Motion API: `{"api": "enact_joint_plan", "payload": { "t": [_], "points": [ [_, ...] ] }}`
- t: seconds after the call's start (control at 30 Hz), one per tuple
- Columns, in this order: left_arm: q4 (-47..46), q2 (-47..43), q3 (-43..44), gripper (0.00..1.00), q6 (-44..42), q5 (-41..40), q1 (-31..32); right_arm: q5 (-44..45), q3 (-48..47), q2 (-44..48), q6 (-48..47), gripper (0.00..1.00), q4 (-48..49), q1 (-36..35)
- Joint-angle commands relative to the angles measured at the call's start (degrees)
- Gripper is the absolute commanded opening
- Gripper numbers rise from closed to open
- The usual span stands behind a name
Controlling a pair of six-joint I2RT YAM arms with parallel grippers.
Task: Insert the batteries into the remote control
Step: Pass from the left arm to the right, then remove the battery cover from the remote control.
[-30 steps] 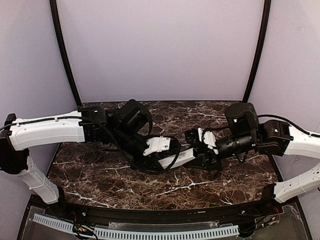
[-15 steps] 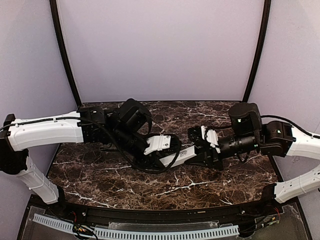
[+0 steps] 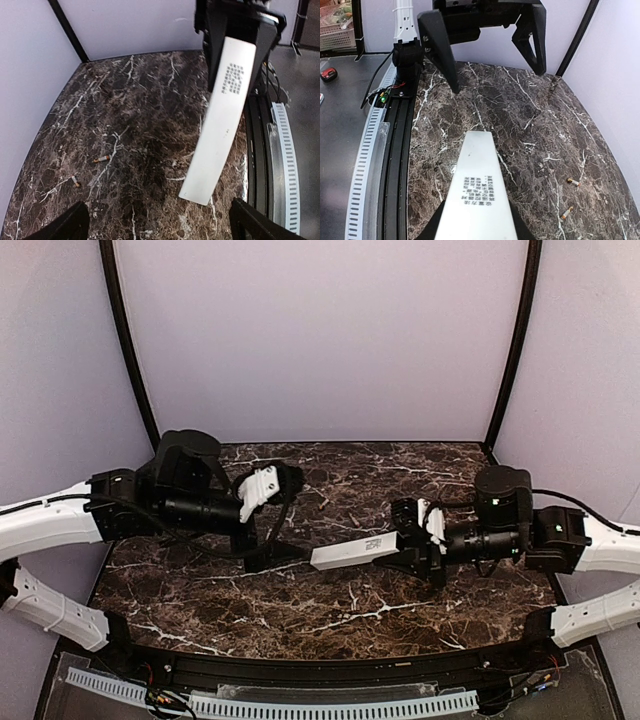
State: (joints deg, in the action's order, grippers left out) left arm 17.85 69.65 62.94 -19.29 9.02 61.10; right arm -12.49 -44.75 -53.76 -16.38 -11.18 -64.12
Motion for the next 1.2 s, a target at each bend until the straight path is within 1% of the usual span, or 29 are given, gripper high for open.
{"api": "enact_joint_plan", "payload": {
  "t": [0.0,0.03,0.07,0.17,0.2,0.27,0.3,0.43,0.5,0.6,0.73,0.87,1.0,1.07,1.13,1.17],
  "points": [
    [-10.05,-5.19,-3.8,0.98,10.96,-3.01,-3.71,3.28,1.68,2.04,-0.24,0.0,9.76,-0.14],
    [-10.56,-6.05,-4.45,0.98,14.37,-4.0,-4.85,3.75,1.92,2.33,-0.67,0.0,10.49,-0.1],
    [-11.3,-6.51,-4.78,0.99,15.82,-3.87,-5.38,4.19,2.29,2.66,-1.12,0.0,10.86,-0.12],
    [-12.01,-7.02,-6.25,0.99,23.53,-2.1,-6.81,5.32,3.29,3.65,-2.43,0.0,14.14,-0.08],
    [-13.0,-7.23,-6.73,0.99,24.79,-1.25,-7.02,5.74,3.52,3.87,-2.84,0.0,14.75,-0.12],
    [-15.01,-7.51,-7.98,0.98,28.81,2.33,-7.88,6.07,4.05,4.28,-3.74,0.0,16.25,-0.08],
    [-16.21,-7.46,-8.99,0.98,31.47,5.46,-8.6,6.11,4.3,4.41,-4.28,0.0,17.0,-0.12],
    [-20.67,-6.25,-9.03,0.9,39.05,11.82,-10.51,5.49,4.64,4.34,-5.72,0.0,19.48,-0.05],
    [-21.03,-5.09,-7.83,0.86,41.44,15.05,-10.79,5.21,4.15,3.69,-6.29,0.0,19.67,-0.12],
    [-21.52,-3.19,-6.14,0.83,44.81,18.87,-10.83,5.02,3.4,3.08,-6.97,0.0,20.27,-0.12],
    [-22.38,-1.58,-4.74,0.82,47.29,21.83,-10.91,5.09,2.65,2.68,-7.96,0.0,21.4,-0.14],
    [-23.0,-0.05,-3.65,0.8,48.95,23.41,-10.84,4.94,1.7,2.01,-8.71,0.0,21.57,-0.18],
    [-23.97,1.44,-3.57,0.77,50.43,24.13,-10.86,4.51,1.44,1.93,-8.8,0.0,22.32,-0.19],
    [-24.37,2.09,-3.47,0.74,51.04,24.09,-10.84,4.42,1.34,1.87,-8.84,0.0,22.43,-0.22],
    [-24.44,2.67,-3.18,0.67,51.35,23.94,-10.84,4.43,1.33,1.88,-8.9,0.0,22.64,-0.2],
    [-24.44,2.88,-3.11,0.66,51.4,23.85,-10.83,4.42,1.33,1.76,-8.91,0.0,22.76,-0.2]
  ]
}}
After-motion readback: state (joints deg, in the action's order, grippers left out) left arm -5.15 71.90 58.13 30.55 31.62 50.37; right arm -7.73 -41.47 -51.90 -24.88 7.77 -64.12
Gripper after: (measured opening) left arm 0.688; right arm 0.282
